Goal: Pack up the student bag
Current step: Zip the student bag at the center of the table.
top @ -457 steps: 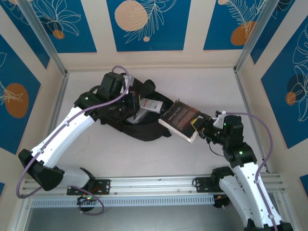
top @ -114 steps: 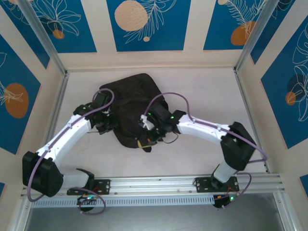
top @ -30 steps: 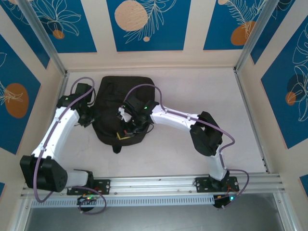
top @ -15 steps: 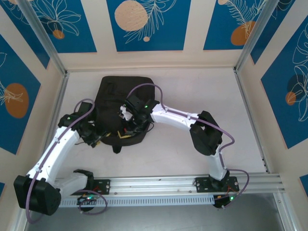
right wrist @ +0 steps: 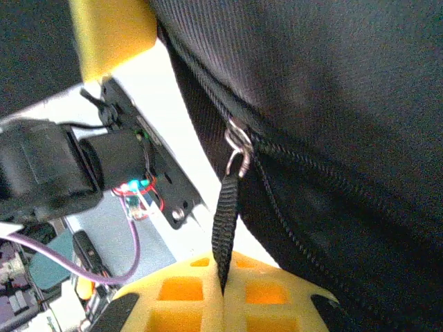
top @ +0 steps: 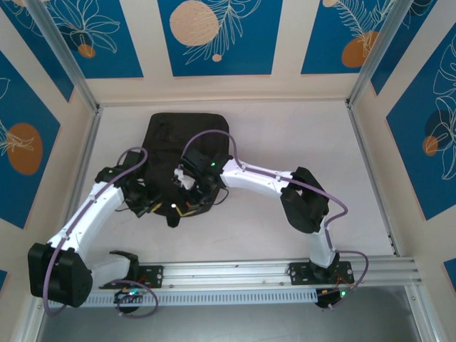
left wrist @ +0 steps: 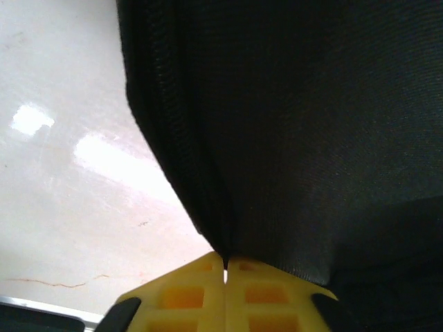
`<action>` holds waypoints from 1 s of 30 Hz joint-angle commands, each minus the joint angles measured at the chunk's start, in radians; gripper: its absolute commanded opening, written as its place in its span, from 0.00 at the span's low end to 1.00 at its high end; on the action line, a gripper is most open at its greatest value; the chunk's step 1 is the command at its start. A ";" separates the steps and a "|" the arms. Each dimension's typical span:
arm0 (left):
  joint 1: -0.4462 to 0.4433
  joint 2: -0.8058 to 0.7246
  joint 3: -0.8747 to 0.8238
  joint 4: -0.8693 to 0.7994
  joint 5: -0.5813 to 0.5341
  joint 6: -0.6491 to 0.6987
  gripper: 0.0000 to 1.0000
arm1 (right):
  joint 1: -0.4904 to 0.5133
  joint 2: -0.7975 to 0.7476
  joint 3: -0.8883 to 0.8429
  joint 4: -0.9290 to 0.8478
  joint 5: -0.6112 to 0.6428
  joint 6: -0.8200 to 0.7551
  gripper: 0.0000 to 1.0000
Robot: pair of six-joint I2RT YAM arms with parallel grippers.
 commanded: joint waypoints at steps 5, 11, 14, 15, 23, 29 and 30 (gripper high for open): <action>-0.005 -0.006 0.013 -0.028 -0.074 0.057 0.00 | -0.028 -0.135 -0.163 -0.013 0.038 -0.014 0.00; -0.005 -0.009 0.044 -0.055 -0.095 0.074 0.00 | -0.088 -0.177 -0.238 0.001 0.066 0.006 0.00; -0.005 -0.014 0.055 -0.069 -0.114 0.083 0.00 | -0.116 -0.194 -0.266 0.006 0.077 0.011 0.00; -0.004 -0.017 0.058 -0.075 -0.121 0.087 0.00 | -0.124 -0.202 -0.275 0.006 0.083 0.009 0.00; -0.004 -0.026 0.071 -0.090 -0.150 0.100 0.00 | -0.191 -0.258 -0.342 0.005 0.145 0.023 0.00; 0.010 0.011 0.184 -0.107 -0.259 0.168 0.00 | -0.172 -0.232 -0.339 0.065 0.038 0.028 0.00; 0.016 0.028 0.216 -0.101 -0.266 0.193 0.00 | -0.156 -0.215 -0.330 0.077 0.028 0.032 0.00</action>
